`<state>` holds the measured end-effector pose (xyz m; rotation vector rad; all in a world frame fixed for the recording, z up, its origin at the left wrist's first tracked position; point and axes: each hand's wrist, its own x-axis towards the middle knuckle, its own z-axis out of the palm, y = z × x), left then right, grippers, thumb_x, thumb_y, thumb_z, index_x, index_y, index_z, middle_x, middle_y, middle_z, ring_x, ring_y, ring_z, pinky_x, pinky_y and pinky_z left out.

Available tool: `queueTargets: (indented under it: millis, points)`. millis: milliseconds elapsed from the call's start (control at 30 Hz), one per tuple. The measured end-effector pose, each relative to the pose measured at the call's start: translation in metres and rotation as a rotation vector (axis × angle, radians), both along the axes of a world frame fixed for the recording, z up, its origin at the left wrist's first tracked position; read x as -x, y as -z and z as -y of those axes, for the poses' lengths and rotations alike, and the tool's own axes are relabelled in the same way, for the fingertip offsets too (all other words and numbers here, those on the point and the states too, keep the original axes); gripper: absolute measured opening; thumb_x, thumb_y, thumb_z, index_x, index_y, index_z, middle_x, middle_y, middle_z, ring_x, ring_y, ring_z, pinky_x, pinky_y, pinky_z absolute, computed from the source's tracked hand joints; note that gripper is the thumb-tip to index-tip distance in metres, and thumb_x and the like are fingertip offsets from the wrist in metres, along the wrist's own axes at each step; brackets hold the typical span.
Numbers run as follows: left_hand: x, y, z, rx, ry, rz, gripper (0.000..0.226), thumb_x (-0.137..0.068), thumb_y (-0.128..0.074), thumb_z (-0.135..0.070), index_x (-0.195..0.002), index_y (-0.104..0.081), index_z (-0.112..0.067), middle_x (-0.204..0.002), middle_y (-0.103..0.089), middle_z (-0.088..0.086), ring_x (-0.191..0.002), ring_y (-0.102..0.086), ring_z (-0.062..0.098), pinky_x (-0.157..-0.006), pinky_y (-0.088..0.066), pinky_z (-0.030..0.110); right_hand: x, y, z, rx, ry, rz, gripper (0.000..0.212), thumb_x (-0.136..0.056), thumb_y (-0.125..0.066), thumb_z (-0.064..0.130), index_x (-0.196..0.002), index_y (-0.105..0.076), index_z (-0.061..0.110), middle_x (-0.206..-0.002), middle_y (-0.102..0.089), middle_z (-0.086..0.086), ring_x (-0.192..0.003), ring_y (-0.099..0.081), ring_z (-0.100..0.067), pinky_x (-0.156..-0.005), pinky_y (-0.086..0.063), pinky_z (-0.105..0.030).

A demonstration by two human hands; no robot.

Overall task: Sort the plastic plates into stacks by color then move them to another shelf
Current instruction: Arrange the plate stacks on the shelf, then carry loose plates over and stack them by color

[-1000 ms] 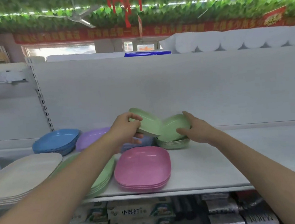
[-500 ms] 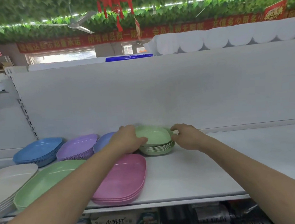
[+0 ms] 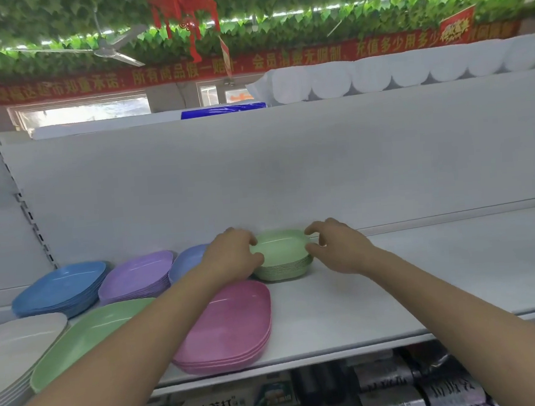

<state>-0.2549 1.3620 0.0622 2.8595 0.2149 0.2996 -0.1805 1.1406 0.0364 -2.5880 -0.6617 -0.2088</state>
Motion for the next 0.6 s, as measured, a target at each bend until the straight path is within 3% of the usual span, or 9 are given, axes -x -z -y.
queueTargets:
  millis: [133, 333, 600]
  points:
    - [0.009, 0.002, 0.008, -0.141, 0.164, 0.097, 0.042, -0.093, -0.058, -0.037, -0.135, -0.058, -0.032, -0.138, -0.052, 0.001, -0.127, -0.05, 0.024, -0.104, -0.038, 0.041, 0.021, 0.001, 0.0, 0.046, -0.067, 0.112, 0.037, -0.1, -0.056, 0.037, -0.137, -0.057, 0.031, -0.132, -0.051, 0.001, -0.124, -0.047, -0.022, -0.102, -0.045, -0.044]
    - [0.004, 0.021, 0.037, -0.098, 0.41, 0.118, 0.036, -0.095, -0.057, -0.038, -0.13, -0.062, -0.031, -0.14, -0.052, -0.001, -0.129, -0.051, 0.023, -0.106, -0.04, 0.046, 0.058, 0.002, 0.024, 0.096, -0.024, 0.206, 0.033, -0.103, -0.053, 0.037, -0.135, -0.059, 0.032, -0.137, -0.05, 0.009, -0.125, -0.046, -0.019, -0.105, -0.04, -0.043]
    - [0.007, 0.021, 0.171, -0.075, 0.655, 0.169, 0.031, -0.098, -0.054, -0.042, -0.127, -0.06, -0.037, -0.139, -0.053, -0.006, -0.129, -0.05, 0.019, -0.109, -0.039, 0.046, 0.114, 0.004, 0.171, 0.128, 0.172, 0.233, 0.034, -0.104, -0.051, 0.038, -0.137, -0.057, 0.033, -0.14, -0.049, 0.007, -0.127, -0.044, -0.018, -0.107, -0.037, -0.043]
